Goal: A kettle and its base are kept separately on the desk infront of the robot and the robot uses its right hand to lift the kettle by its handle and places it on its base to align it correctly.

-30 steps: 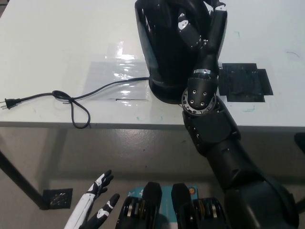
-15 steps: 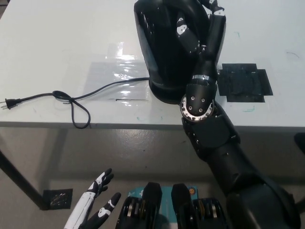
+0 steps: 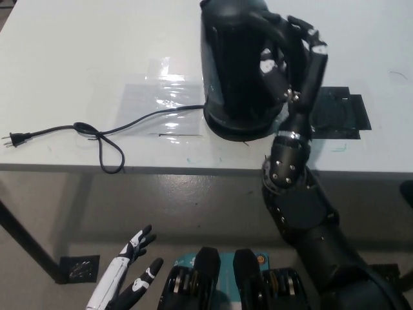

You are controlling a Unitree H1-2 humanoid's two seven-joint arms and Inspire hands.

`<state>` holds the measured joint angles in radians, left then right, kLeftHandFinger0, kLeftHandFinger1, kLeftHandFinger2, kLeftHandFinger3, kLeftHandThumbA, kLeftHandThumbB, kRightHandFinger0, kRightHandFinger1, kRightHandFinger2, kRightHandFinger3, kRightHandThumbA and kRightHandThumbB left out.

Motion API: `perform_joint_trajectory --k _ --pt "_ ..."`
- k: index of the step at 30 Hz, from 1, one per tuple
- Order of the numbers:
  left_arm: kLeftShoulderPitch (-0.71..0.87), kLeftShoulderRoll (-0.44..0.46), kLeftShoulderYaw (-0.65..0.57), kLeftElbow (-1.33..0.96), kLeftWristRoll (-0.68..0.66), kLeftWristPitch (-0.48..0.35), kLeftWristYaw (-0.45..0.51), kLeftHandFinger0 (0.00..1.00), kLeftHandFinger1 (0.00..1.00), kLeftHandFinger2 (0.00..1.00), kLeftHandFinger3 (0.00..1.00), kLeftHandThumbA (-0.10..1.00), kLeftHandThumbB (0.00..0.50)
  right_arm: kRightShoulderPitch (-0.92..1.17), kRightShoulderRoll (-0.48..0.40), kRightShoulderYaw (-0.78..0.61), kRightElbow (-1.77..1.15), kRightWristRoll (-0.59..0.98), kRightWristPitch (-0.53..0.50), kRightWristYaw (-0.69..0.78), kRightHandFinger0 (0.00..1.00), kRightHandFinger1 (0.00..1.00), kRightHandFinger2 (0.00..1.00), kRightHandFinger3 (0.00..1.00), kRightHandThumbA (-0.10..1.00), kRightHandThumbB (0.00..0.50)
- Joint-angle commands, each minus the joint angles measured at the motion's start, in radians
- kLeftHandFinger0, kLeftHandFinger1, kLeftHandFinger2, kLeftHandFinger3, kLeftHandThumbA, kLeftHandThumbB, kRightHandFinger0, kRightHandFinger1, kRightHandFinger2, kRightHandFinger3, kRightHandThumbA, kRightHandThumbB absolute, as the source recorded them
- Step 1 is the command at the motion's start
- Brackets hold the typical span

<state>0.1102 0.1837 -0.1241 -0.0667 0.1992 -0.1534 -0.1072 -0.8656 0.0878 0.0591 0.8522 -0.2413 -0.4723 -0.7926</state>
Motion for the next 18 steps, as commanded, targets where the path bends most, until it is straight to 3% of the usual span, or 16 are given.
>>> perform_joint_trajectory --k 1,7,18 --pt "-0.01 0.019 -0.001 -0.008 -0.007 -0.046 -0.01 1.0 1.0 0.95 1.0 0.83 0.069 0.024 -0.022 0.005 -0.034 0.054 0.002 0.041 0.0 0.14 0.5 0.62 -0.1 0.1" --pt "-0.015 0.02 -0.003 -0.002 -0.01 -0.054 -0.01 1.0 1.0 0.93 1.0 0.83 0.06 0.041 -0.019 -0.002 -0.016 0.08 0.002 0.045 0.0 0.08 0.44 0.57 -0.1 0.104" --pt "-0.024 0.024 -0.006 -0.015 -0.004 -0.043 -0.013 1.0 0.97 0.9 1.0 0.83 0.058 -0.003 0.009 0.018 0.082 0.045 0.002 0.001 0.0 0.11 0.48 0.63 -0.1 0.134"
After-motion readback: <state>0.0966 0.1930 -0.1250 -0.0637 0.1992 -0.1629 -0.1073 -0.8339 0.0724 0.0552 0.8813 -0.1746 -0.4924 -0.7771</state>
